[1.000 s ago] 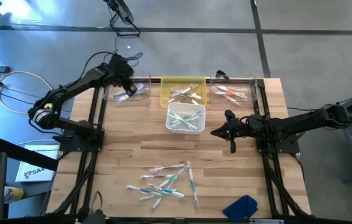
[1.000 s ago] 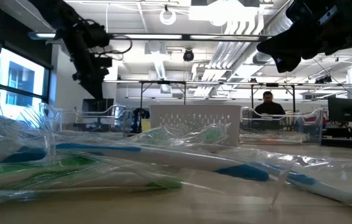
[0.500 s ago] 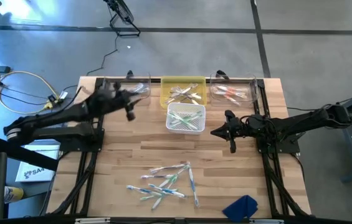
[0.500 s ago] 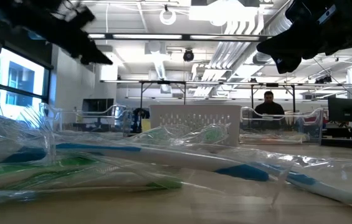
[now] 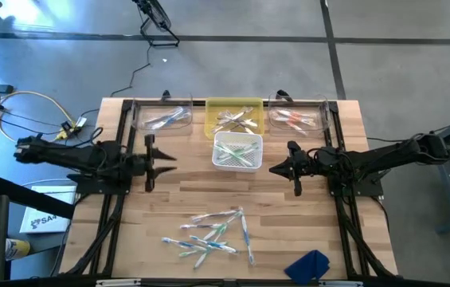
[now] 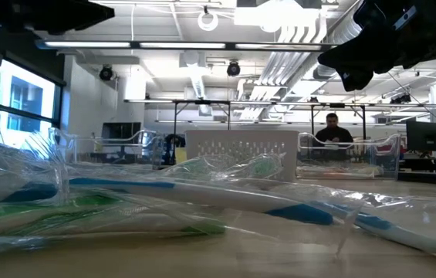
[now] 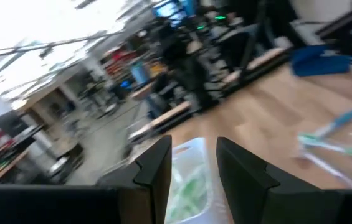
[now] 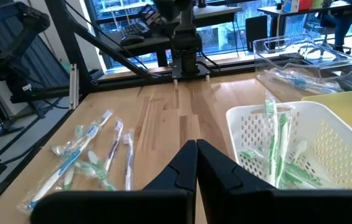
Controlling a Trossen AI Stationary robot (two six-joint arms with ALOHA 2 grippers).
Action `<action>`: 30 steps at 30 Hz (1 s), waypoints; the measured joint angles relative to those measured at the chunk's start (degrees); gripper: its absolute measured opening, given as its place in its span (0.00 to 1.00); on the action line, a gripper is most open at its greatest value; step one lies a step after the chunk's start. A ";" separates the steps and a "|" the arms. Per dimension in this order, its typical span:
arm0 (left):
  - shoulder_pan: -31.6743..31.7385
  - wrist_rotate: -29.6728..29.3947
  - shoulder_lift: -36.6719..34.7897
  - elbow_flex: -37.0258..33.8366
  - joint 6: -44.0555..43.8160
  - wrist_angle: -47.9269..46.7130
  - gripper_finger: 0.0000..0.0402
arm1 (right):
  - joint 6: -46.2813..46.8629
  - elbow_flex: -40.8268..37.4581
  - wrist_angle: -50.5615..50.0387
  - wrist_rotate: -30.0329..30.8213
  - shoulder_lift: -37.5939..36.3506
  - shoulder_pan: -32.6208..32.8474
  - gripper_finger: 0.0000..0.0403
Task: Pick & Place Toothbrushes
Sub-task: Put the green toothbrush into the white bin
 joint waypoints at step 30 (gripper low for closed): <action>-7.06 -4.53 9.70 -0.02 -2.50 -0.11 0.30 | 2.47 2.19 6.52 19.73 2.66 18.26 0.01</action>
